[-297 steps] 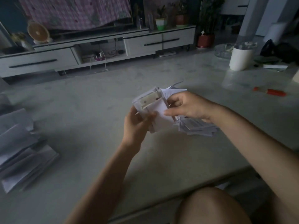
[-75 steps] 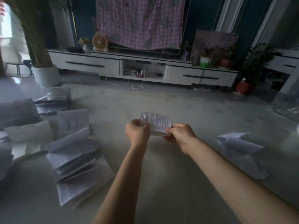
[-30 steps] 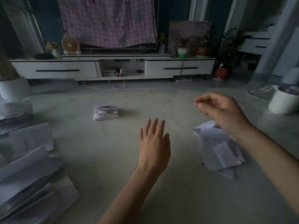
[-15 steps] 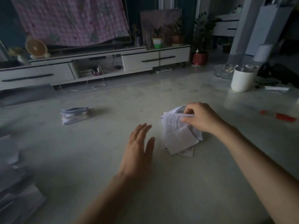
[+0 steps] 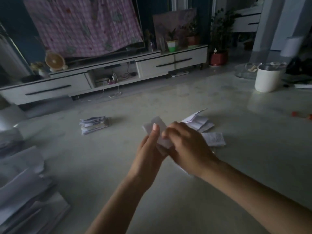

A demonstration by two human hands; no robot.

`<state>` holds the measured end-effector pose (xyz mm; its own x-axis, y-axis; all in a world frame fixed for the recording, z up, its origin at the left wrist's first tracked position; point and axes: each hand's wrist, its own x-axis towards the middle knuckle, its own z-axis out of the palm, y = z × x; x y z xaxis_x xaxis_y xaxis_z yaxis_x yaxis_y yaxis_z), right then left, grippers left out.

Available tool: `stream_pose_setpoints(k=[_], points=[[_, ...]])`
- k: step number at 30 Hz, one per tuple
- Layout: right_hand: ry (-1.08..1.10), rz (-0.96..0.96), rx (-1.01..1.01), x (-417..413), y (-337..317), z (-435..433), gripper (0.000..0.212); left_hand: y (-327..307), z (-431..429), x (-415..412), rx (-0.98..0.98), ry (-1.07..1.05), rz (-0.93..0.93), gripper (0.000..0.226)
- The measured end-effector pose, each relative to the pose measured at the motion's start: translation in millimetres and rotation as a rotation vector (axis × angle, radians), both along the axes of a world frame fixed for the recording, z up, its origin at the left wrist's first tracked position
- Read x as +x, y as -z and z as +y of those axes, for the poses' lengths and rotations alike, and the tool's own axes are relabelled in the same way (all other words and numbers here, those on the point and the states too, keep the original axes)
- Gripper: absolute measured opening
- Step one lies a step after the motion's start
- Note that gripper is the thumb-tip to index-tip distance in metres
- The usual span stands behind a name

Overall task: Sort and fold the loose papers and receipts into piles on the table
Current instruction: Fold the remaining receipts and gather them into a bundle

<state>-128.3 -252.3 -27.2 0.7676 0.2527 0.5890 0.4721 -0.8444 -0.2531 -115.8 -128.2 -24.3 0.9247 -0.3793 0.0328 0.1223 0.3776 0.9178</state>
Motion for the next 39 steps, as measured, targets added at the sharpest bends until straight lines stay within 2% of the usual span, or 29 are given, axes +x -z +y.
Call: stream_pose_setpoints(k=[2, 3, 5, 6, 7, 9, 11, 13, 15, 16, 18, 20, 22, 24, 26, 29, 32, 33, 34, 35, 37, 39], points=[[-0.116, 0.203, -0.021, 2, 1, 1, 0.024, 9, 0, 5, 0.004, -0.129, 0.109, 0.023], [-0.156, 0.276, 0.018, 4, -4, -2, 0.032, 13, 2, 7, 0.02, -0.17, 0.139, 0.023], [-0.085, 0.25, 0.118, 11, -11, -17, 0.04, 17, 5, 10, 0.032, -0.186, 0.163, 0.026], [0.025, 0.211, 0.144, 17, -13, -30, 0.038, 18, 5, 10, 0.03, -0.18, 0.172, 0.026], [0.141, 0.134, 0.106, 23, -14, -44, 0.035, 17, 5, 9, 0.029, -0.176, 0.18, 0.025], [0.307, 0.095, -0.148, 32, -13, -72, 0.033, 14, 4, 9, 0.02, -0.16, 0.202, 0.026], [0.381, 0.215, -0.371, 36, -7, -87, 0.037, 13, 3, 11, -0.007, -0.142, 0.239, 0.025], [0.378, 0.324, -0.403, 37, 0, -91, 0.046, 12, 3, 11, -0.011, -0.132, 0.273, 0.024], [0.361, 0.249, -0.303, 39, 2, -87, 0.054, 11, 5, 13, -0.024, -0.13, 0.296, 0.022], [0.362, 0.154, -0.248, 41, 2, -86, 0.054, 9, 6, 13, -0.045, -0.125, 0.304, 0.021], [0.345, -0.031, -0.088, 44, -6, -79, 0.042, 6, 11, 15, -0.084, -0.119, 0.303, 0.02], [0.326, -0.17, 0.183, 39, -22, -71, 0.025, 4, 15, 18, -0.127, -0.128, 0.298, 0.02], [0.286, -0.118, 0.503, 33, -35, -58, 0.018, 2, 21, 22, -0.155, -0.139, 0.293, 0.024], [0.194, 0.104, 0.851, 27, -40, -45, 0.015, -1, 24, 24, -0.201, -0.12, 0.288, 0.032], [0.087, 0.359, 1.15, 23, -36, -29, 0.014, -5, 26, 23, -0.222, -0.085, 0.267, 0.025], [0.053, 0.525, 1.102, 19, -17, -8, 0.014, 0, 19, 20, -0.072, -0.078, 0.193, 0.027], [0.003, 0.642, 1.144, 17, -5, 8, 0.034, 12, 13, 16, 0.16, -0.275, 0.059, 0.011], [-0.016, 0.642, 1.135, 16, -3, 12, 0.034, 15, 11, 15, 0.22, -0.347, 0.022, 0.007], [-0.023, 0.601, 1.074, 16, 0, 15, 0.027, 17, 10, 14, 0.244, -0.399, -0.005, 0.009], [-0.013, 0.561, 1.011, 14, 3, 17, 0.015, 18, 7, 12, 0.241, -0.432, -0.015, 0.021], [0.016, 0.5, 0.95, 12, 9, 21, 0.031, 19, 5, 9, 0.212, -0.447, -0.019, 0.047], [0.049, 0.447, 0.97, 11, 13, 23, 0.04, 22, 5, 11, 0.24, -0.446, -0.01, 0.051]])
